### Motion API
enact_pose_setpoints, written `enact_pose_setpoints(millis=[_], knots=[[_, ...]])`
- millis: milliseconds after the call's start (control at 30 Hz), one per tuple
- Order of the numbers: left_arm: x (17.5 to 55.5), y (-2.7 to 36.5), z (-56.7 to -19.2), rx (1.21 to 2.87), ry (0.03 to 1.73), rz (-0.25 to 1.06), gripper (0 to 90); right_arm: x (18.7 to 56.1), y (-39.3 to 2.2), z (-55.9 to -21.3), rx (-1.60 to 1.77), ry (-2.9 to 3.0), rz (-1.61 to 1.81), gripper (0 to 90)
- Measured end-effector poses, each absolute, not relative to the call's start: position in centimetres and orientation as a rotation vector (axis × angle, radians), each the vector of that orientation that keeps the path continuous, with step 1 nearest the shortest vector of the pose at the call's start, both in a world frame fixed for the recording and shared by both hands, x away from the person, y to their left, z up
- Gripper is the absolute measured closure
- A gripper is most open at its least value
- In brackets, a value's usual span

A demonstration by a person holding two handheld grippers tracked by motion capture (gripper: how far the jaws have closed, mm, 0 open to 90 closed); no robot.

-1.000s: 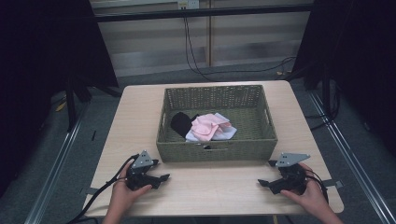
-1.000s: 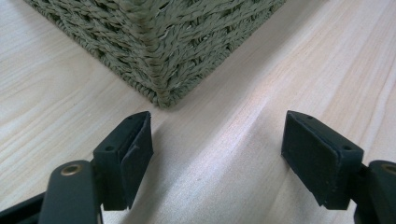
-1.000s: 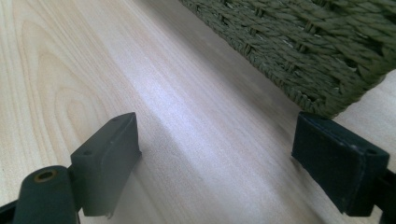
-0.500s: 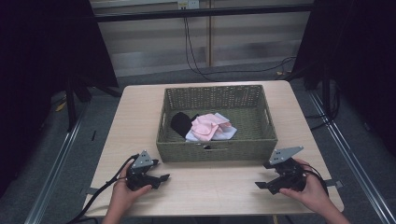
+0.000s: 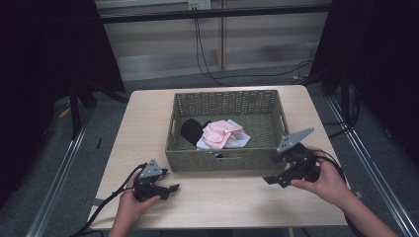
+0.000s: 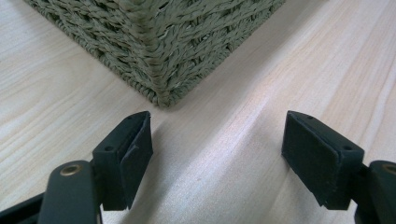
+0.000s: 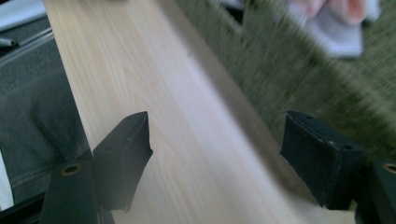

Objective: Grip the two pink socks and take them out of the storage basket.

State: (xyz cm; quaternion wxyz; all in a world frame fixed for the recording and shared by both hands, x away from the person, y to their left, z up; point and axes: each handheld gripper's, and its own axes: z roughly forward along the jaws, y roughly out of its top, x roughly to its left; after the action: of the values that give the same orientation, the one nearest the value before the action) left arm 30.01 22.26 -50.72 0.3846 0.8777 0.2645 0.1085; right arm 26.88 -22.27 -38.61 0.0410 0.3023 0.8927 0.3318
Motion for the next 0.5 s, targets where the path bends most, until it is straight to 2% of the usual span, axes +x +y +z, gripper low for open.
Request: enact_pose_setpoints(millis=[167,500], knots=[[30.0,22.3,-50.7,2.237,0.674,0.276,24.2,29.2,-21.6,-35.2,0.929,2.691,1.041,23.2],[30.0,22.3,-50.7,2.238,0.676,0.28,24.2,33.8,-20.2,-34.7,0.981,2.629,1.0,23.2]])
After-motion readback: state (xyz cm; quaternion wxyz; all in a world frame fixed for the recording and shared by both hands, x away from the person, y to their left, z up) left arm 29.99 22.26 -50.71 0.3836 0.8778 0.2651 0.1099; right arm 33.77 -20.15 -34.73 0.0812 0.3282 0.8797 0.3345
